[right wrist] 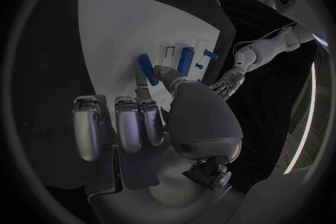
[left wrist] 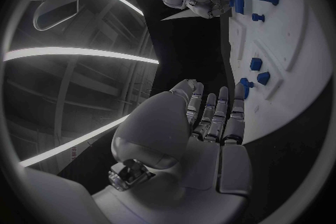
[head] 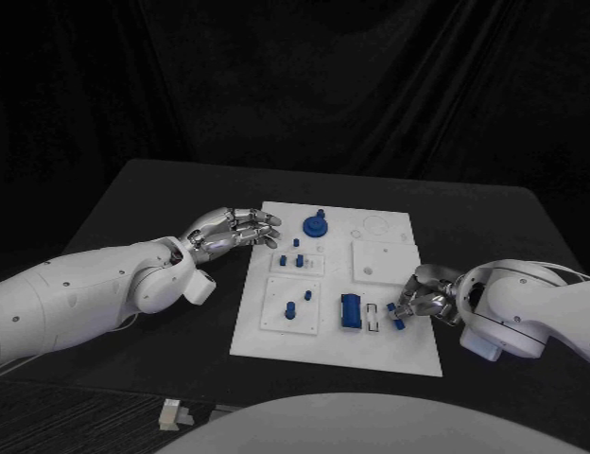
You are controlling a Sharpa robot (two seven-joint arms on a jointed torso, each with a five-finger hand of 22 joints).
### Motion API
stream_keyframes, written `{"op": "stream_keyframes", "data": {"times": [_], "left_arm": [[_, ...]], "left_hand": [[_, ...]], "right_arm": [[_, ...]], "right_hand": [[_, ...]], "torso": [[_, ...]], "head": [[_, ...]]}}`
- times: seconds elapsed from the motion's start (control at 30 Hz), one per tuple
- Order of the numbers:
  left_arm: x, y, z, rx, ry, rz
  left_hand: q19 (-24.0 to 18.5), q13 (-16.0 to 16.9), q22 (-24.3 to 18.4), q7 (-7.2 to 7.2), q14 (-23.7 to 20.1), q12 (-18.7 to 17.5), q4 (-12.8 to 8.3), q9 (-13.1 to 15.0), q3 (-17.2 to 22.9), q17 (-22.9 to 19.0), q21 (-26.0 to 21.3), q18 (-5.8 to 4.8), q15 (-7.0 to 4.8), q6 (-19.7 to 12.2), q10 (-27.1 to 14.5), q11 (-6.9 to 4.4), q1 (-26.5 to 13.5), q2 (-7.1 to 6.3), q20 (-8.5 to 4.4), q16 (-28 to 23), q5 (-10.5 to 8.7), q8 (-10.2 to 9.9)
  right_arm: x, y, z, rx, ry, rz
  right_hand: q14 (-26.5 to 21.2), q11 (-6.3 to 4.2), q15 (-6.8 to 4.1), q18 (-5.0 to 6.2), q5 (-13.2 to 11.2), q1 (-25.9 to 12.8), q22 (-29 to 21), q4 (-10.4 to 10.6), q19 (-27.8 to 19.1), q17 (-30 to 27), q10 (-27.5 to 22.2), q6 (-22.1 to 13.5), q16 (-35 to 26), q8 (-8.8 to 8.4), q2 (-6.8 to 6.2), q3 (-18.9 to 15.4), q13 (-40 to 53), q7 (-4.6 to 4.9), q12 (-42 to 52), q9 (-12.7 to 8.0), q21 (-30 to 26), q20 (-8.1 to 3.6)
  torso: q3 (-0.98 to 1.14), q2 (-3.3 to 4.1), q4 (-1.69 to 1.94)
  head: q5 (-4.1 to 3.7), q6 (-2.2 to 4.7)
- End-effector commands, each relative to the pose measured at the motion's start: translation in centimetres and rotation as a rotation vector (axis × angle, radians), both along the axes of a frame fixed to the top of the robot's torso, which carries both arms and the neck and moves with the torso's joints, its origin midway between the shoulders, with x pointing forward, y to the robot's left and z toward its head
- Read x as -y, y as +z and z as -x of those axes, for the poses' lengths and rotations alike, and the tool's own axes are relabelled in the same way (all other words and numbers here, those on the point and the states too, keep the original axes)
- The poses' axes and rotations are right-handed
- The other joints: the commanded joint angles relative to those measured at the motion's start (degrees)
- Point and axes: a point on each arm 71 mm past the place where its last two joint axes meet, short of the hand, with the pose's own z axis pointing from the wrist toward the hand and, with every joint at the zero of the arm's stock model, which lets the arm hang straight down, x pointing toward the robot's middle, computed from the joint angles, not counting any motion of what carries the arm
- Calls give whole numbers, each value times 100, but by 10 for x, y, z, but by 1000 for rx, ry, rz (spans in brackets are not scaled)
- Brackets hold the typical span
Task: Assemble the parts on the task board
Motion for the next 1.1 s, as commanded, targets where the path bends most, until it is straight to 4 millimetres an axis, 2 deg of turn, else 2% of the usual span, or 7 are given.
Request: {"op": "stream_keyframes", "data": {"times": [0.03,0.13,0.27,0.6,0.77,1.0,1.1], "left_arm": [[2,0,1,-1,-11,16],[1,0,1,-2,-10,15],[1,0,1,-2,-9,14],[2,0,1,-4,-12,14],[2,0,0,-5,-12,13],[4,-1,0,-5,-15,14],[4,-1,0,-6,-15,14]], "left_hand": [[6,-9,11,36,-11,-31,-5,-11,51,6,18,22,46,9,11,32,-44,6,12,-25,39,-36],[6,-9,11,36,-11,-31,-5,-11,51,6,18,22,46,9,11,32,-44,6,12,-25,39,-36],[6,-9,11,36,-11,-31,-5,-11,51,6,18,22,46,9,11,32,-44,6,12,-25,39,-36],[4,-10,12,38,-13,-32,-8,-12,61,6,17,21,47,9,12,33,-48,5,11,-25,40,-37],[4,-10,12,38,-13,-32,-8,-12,61,6,17,21,47,9,12,33,-48,5,11,-25,40,-37],[4,-10,12,38,-13,-32,-8,-12,61,6,17,21,47,9,12,33,-48,5,11,-25,40,-37],[1,-11,15,40,-15,-34,-12,-13,72,6,16,19,48,9,13,35,-53,3,11,-26,40,-37]], "right_arm": [[2,-1,3,-29,-70,-22],[2,-1,5,-48,-92,-43],[1,-1,9,-89,-129,-79],[-1,-5,13,-204,-237,-162],[-3,-5,13,-215,-253,-180],[-5,-6,10,-215,-264,-184],[-6,-7,10,-217,-261,-185]], "right_hand": [[591,-18,-4,-43,-21,-46,1508,25,595,1509,586,63,33,21,10,-6,1510,-20,15,-9,19,20],[591,-19,-5,-43,-21,-55,1508,31,595,1509,586,67,33,22,12,-8,1510,-21,15,-8,19,19],[591,-22,-8,-43,-18,-65,1508,38,595,1509,586,72,33,23,17,-9,1510,-24,15,-8,19,17],[591,-34,-17,-43,27,-70,1508,35,595,1509,586,84,33,26,29,3,1510,-35,15,-6,19,9],[591,-35,-21,-43,46,-80,1508,38,595,1509,586,83,33,24,30,3,1510,-36,15,-5,19,6],[591,-36,-24,-43,55,-111,1508,57,595,1509,586,73,33,16,41,1,1510,-33,15,-7,19,1],[591,-36,-25,-43,33,-159,1508,93,595,1509,586,66,33,10,55,-10,1510,-33,15,-7,19,-3]], "torso": [[-3,-2,-4],[0,-1,5],[-2,-2,-4],[-3,3,6],[-3,5,-2],[-1,3,12],[-3,5,1]], "head": [[-2,0],[-7,0],[-4,0],[-11,0],[-12,0],[-9,0],[5,0]]}}
